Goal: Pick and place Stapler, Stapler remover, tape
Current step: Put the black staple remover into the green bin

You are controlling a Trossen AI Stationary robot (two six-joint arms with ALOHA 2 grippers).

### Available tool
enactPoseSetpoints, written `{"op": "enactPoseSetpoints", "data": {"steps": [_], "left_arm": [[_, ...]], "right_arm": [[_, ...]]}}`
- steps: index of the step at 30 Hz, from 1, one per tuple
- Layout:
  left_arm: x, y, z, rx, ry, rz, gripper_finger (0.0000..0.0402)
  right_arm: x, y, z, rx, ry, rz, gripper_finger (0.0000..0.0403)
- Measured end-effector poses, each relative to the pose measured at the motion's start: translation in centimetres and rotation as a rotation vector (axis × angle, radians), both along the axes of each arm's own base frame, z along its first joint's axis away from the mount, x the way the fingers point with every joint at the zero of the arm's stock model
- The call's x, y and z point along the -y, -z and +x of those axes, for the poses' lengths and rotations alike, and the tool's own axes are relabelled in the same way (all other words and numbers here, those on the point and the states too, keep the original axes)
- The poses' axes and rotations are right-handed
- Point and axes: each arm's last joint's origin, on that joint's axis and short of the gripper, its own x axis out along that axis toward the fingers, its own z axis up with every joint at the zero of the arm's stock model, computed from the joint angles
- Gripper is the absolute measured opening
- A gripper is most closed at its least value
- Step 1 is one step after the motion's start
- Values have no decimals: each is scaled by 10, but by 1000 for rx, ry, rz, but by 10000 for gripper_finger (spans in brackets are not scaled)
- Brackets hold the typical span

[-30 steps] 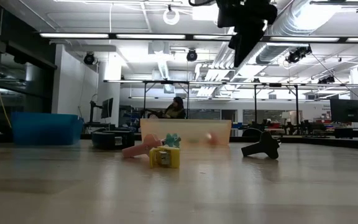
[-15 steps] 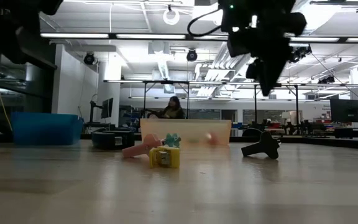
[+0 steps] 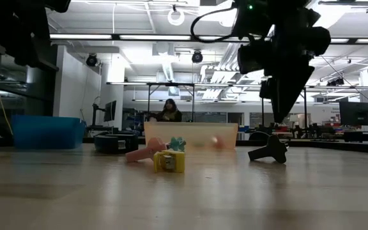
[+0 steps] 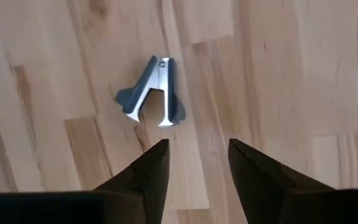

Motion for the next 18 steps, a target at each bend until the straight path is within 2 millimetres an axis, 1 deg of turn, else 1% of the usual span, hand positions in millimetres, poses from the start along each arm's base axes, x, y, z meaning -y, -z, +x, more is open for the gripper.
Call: {"op": "enactPoseSetpoints", "data": {"steps": [4, 8, 12, 14, 18], "left_arm": [[0, 0, 0, 0, 0, 0, 277], [0, 0, 0, 0, 0, 0, 277], [0, 0, 0, 0, 0, 0, 277], [0, 0, 0, 0, 0, -1, 277], [0, 0, 0, -3, 11, 6, 277]], "right_arm": [[-1, 4, 1, 30, -2, 37, 190], [-2, 3, 6, 90, -6, 62, 242], [-9, 2, 9, 121, -29, 40, 288], [-16, 2, 9, 128, -54, 3, 300], [-32, 2, 9, 148, -96, -121, 304]]}}
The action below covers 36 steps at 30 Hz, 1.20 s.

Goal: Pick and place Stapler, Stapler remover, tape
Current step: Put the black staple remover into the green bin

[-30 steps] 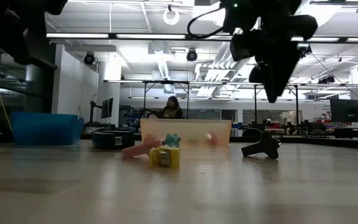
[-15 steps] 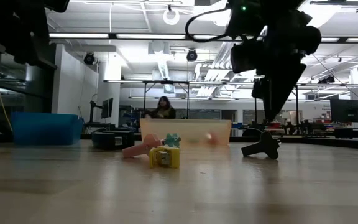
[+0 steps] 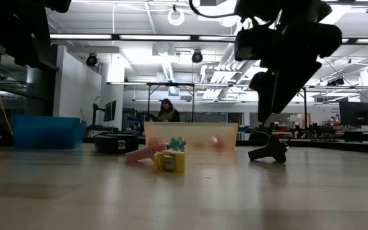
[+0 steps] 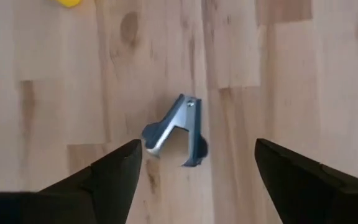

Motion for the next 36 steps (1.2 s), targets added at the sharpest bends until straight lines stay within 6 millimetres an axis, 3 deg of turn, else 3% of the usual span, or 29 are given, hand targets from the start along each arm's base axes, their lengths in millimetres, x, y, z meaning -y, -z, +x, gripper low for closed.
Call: {"op": "enactPoseSetpoints", "data": {"steps": [7, 19, 36], "left_arm": [[0, 0, 0, -2, 13, 8, 277], [0, 0, 0, -3, 21, 15, 277], [0, 1, -1, -14, 50, 16, 277]], "right_arm": [[-20, 0, -3, 20, 43, -107, 304], [-21, 0, -3, 28, 84, -153, 304], [-26, 36, 12, -61, 120, -84, 304]]}}
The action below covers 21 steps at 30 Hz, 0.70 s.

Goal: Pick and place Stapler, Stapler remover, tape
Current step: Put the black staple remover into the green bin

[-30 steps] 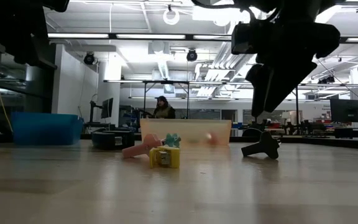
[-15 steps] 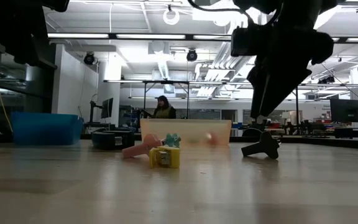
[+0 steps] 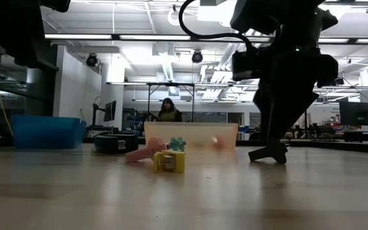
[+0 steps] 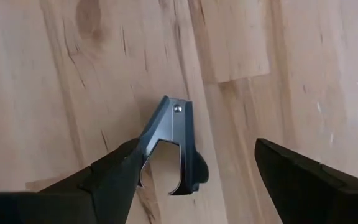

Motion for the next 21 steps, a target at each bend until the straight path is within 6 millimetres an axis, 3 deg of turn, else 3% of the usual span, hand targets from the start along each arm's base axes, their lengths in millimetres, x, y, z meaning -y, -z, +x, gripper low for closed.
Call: {"op": "enactPoseSetpoints", "data": {"steps": [13, 21], "left_arm": [[0, 0, 0, -3, 20, 10, 277], [0, 0, 0, -3, 20, 10, 277]], "right_arm": [[4, 2, 2, -45, 77, 191, 304], [7, -9, 12, -12, 90, 258, 304]]}}
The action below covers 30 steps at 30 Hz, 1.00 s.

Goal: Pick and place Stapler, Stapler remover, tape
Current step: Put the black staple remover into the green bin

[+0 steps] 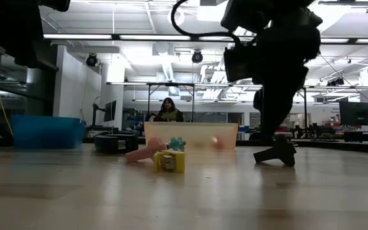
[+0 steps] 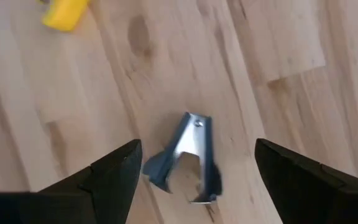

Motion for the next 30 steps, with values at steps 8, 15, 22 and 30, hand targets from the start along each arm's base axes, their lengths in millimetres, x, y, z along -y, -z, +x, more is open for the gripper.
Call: {"op": "enactPoseSetpoints", "data": {"steps": [8, 15, 22, 30], "left_arm": [[0, 0, 0, 1, -2, -2, 277], [0, 0, 0, 1, -1, 0, 277], [0, 0, 0, 1, -1, 1, 277], [0, 0, 0, 2, -1, 1, 277]], "right_arm": [[-21, -1, -3, 8, -38, -68, 304], [-38, 0, -8, 45, -34, -247, 304], [-48, 5, -15, 31, 36, -242, 304], [-50, 13, -23, 24, 76, -286, 304]]}}
